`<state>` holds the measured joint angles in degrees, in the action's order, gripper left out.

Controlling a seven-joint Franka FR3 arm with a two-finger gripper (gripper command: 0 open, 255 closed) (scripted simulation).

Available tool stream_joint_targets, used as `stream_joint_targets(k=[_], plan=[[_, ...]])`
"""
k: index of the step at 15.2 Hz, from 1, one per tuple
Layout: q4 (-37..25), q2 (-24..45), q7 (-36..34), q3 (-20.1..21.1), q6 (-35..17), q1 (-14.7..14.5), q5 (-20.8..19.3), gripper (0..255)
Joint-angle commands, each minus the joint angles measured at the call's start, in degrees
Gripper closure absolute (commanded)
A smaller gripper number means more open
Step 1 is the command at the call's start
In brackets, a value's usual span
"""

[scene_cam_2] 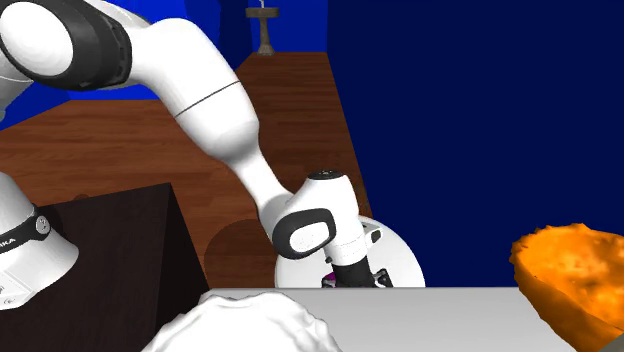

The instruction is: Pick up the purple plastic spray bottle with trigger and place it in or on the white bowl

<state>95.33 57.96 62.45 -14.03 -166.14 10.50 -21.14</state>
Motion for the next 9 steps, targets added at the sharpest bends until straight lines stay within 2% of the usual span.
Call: stream_joint_targets(k=[1,6,9], plan=[[-4.2,4.3,-0.5,0.7,-0.9,0.1,0.5,0],[-15.6,14.9,-1.4,2.2,-2.1,0.2,1.7,0],[-18.2,17.1,-1.1,2.5,-1.6,0.8,1.9,0]])
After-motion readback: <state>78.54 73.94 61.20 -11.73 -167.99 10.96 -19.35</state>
